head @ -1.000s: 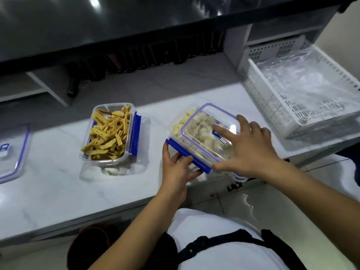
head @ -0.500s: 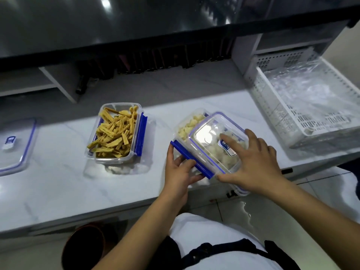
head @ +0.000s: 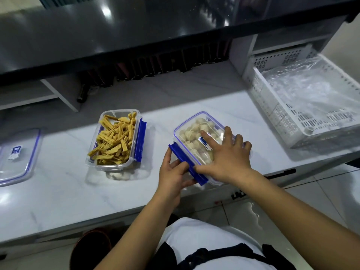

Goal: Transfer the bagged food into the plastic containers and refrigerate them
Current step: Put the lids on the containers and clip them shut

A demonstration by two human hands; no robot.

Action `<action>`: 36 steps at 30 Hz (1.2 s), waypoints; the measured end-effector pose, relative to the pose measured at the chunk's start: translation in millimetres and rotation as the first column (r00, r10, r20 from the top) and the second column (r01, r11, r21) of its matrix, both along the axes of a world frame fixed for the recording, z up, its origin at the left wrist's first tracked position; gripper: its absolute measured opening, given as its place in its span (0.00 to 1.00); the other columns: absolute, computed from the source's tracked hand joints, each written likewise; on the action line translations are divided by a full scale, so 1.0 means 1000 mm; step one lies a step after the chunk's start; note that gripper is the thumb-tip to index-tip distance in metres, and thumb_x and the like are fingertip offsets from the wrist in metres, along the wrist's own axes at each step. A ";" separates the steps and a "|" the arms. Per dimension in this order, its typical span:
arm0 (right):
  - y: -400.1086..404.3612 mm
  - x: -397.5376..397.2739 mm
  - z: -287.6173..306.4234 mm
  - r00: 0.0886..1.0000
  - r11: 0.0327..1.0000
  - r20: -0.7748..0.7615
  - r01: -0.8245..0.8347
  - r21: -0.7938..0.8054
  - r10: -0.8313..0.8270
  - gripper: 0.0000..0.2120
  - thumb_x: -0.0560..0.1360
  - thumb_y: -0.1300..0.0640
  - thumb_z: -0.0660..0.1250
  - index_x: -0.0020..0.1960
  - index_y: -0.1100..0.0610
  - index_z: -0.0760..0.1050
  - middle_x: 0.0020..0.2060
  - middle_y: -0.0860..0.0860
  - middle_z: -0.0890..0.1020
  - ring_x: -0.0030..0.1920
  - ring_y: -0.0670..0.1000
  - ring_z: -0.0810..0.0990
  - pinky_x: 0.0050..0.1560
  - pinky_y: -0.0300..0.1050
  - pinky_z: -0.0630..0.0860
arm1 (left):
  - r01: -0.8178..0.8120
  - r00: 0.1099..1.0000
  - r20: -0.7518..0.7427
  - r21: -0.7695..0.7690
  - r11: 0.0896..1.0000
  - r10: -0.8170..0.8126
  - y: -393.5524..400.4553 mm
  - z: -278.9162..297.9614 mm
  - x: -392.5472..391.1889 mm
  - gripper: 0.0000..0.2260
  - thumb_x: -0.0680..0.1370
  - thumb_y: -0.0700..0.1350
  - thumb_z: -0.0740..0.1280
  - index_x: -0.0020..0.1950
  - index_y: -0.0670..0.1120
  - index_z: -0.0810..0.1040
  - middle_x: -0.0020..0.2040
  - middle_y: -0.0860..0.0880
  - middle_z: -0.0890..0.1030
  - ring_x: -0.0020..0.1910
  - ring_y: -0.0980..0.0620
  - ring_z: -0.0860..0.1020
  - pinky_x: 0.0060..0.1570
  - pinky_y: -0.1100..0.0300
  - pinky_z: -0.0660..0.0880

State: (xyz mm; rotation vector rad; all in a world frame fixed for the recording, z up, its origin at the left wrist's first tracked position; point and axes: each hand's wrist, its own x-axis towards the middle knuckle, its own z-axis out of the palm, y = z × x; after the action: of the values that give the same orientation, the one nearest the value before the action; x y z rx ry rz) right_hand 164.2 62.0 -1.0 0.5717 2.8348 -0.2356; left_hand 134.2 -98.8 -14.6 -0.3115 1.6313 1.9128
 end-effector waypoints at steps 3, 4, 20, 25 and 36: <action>-0.003 -0.009 0.006 1.000 0.999 0.020 0.014 -0.044 -0.013 0.50 0.59 0.16 0.56 0.76 0.32 0.47 0.76 0.58 0.50 0.71 0.67 0.59 0.68 0.63 0.58 | 0.032 0.999 0.017 -0.027 0.999 -0.031 -0.005 0.002 -0.006 0.31 0.79 0.36 0.67 0.77 0.57 0.63 0.56 0.44 0.85 0.50 0.45 0.86 0.43 0.48 0.83; -0.003 -0.015 0.009 0.999 0.996 0.009 0.031 -0.086 -0.031 0.48 0.60 0.17 0.55 0.76 0.32 0.49 0.76 0.58 0.53 0.71 0.66 0.60 0.68 0.63 0.59 | 0.036 0.999 0.023 -0.043 0.998 -0.035 -0.006 0.004 -0.010 0.30 0.79 0.36 0.67 0.77 0.56 0.64 0.53 0.42 0.86 0.48 0.45 0.86 0.43 0.48 0.83; -0.002 -0.007 0.005 0.961 0.950 -0.120 -0.267 -0.159 0.250 0.32 0.79 0.32 0.49 0.79 0.38 0.47 0.81 0.47 0.41 0.79 0.54 0.34 0.76 0.66 0.42 | 0.065 0.996 -0.051 -0.210 0.976 -0.078 -0.027 0.022 -0.036 0.24 0.79 0.38 0.69 0.73 0.54 0.73 0.49 0.50 0.86 0.49 0.49 0.85 0.42 0.50 0.83; -0.008 -0.005 -0.015 0.951 0.955 -0.178 -0.273 -0.112 0.251 0.32 0.76 0.33 0.36 0.79 0.37 0.40 0.81 0.46 0.39 0.78 0.53 0.30 0.77 0.62 0.43 | 0.122 0.991 -0.033 -0.200 0.972 -0.131 -0.025 0.024 -0.027 0.30 0.78 0.39 0.71 0.76 0.59 0.67 0.53 0.49 0.84 0.52 0.49 0.84 0.41 0.49 0.84; -0.005 -0.005 -0.019 0.943 0.944 -0.255 -0.266 -0.197 0.213 0.31 0.77 0.33 0.43 0.79 0.37 0.45 0.81 0.44 0.43 0.79 0.51 0.32 0.77 0.62 0.50 | 0.131 0.988 -0.037 -0.269 0.954 -0.147 -0.020 0.027 -0.027 0.31 0.78 0.40 0.71 0.77 0.60 0.66 0.58 0.46 0.80 0.55 0.48 0.82 0.43 0.47 0.84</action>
State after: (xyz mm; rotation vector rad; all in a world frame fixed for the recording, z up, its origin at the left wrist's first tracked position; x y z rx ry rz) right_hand 159.5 56.5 -19.8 0.1531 3.0025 -0.6092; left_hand 106.9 -118.8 12.7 -0.2436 1.8994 1.6131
